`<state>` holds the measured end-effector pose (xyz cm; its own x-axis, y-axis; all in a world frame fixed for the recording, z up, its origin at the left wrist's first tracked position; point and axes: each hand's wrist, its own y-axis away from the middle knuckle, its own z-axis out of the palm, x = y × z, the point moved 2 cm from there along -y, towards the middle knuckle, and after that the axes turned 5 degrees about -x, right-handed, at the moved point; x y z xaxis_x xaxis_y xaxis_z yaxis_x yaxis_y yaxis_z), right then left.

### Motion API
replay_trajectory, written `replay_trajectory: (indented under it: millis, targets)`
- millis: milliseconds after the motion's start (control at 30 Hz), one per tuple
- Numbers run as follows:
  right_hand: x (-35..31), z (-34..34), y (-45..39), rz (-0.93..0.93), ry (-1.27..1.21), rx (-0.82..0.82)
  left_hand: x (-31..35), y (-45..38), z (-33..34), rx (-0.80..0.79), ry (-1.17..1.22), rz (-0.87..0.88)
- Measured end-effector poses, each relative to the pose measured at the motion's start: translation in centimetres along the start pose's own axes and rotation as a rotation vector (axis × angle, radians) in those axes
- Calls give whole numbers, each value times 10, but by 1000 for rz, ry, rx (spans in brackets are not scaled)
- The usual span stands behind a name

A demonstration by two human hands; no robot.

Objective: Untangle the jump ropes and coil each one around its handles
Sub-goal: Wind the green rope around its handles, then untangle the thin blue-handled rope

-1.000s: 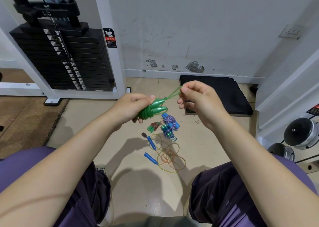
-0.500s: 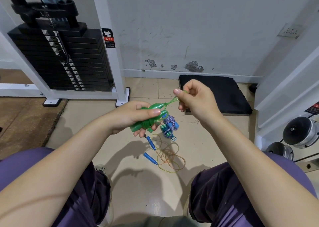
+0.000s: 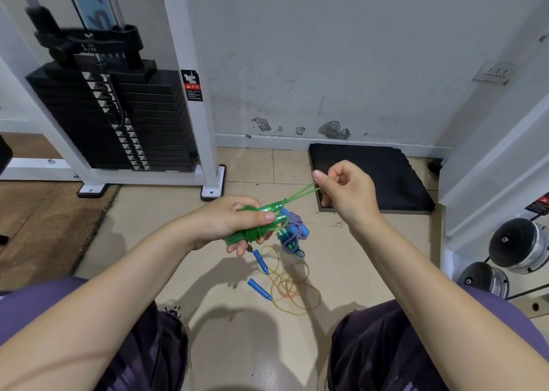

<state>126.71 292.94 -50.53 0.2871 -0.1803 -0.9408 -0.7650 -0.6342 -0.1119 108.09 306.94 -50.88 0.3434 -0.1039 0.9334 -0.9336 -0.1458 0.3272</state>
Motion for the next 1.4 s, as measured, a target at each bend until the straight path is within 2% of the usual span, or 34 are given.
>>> replay_trajectory:
  millis: [233, 367, 500, 667, 800, 967, 1133, 1267, 1400]
  targets:
    - [34, 13, -45, 79, 14, -9, -18, -58, -32, 110, -28, -103]
    - [105, 38, -71, 200, 12, -14, -69, -109, -32, 387, -17, -86]
    - [200, 72, -89, 359, 27, -10, -154, -164, -37, 569, 33, -254]
    - [308, 106, -110, 454, 124, -67, -239, -221, -47, 550, 14, -383]
    - [347, 126, -142, 409, 212, -131, -277, -271, -65, 569, -48, -428]
    - [378, 140, -181, 335, 355, -135, -308, -321, -89, 670, -143, -352]
    - [416, 147, -176, 423, 382, -252, -343, -332, -82, 475, -245, -454]
    - [406, 141, -163, 404, 336, -205, -346, -314, -77, 462, -211, -475]
    - [380, 126, -117, 393, 283, -32, -342, -276, -55, 536, -270, -350]
